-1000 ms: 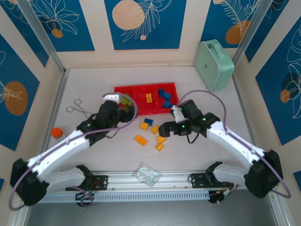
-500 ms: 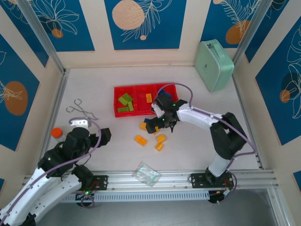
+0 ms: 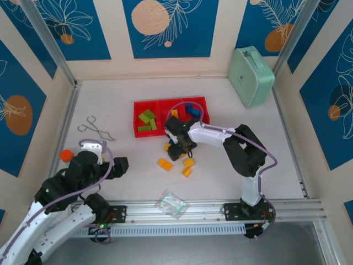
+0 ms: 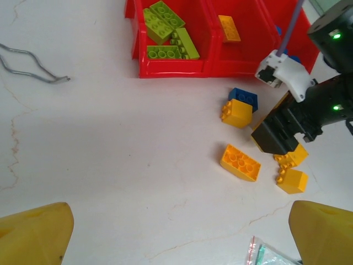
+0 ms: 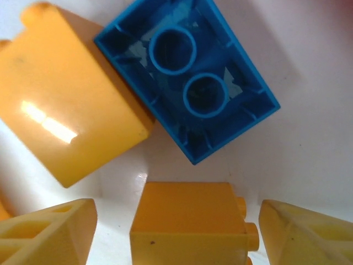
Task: Sort the legos into containers by color
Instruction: Pick up the lego from the center of the table, then place the lego in the container.
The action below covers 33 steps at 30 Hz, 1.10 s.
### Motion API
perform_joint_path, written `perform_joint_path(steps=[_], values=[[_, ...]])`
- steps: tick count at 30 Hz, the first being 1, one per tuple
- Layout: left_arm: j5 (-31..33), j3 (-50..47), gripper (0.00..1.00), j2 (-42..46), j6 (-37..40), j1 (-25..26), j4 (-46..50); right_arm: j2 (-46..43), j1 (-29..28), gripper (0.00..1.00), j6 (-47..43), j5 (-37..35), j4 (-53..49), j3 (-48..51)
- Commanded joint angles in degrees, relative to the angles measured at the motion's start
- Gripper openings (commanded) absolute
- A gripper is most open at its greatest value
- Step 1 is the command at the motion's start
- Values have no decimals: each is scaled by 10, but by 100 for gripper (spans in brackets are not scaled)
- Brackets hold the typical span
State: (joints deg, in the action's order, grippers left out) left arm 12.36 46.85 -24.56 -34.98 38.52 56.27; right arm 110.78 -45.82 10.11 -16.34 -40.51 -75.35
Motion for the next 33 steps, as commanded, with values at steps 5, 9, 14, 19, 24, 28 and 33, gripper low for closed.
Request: perform_joint_path(steps=[5,9,14,19,24,28,33], values=[[-7,11,100,42,25,-3,9,15,-17,59,3,-44,-59,-21],[-8,5,100,61,30,-2,-3,8,-22,35,9,-51,-77,-31],[-6,0,100,64,27,-2,-7,-31,-28,26,15,-50,-104,-61],[-13,-4,100,54,27,-2,-13,-88,-21,24,21,-36,-90,-110],[-16,-7,100,44,25,-2,-16,-75,29,24,63,-10,-46,-180],[-3,-29,100,46,0,-2,-29,-46,74,24,118,60,20,-209],[-4,-28,100,39,5,-1,-31,50,119,24,169,157,31,-295]])
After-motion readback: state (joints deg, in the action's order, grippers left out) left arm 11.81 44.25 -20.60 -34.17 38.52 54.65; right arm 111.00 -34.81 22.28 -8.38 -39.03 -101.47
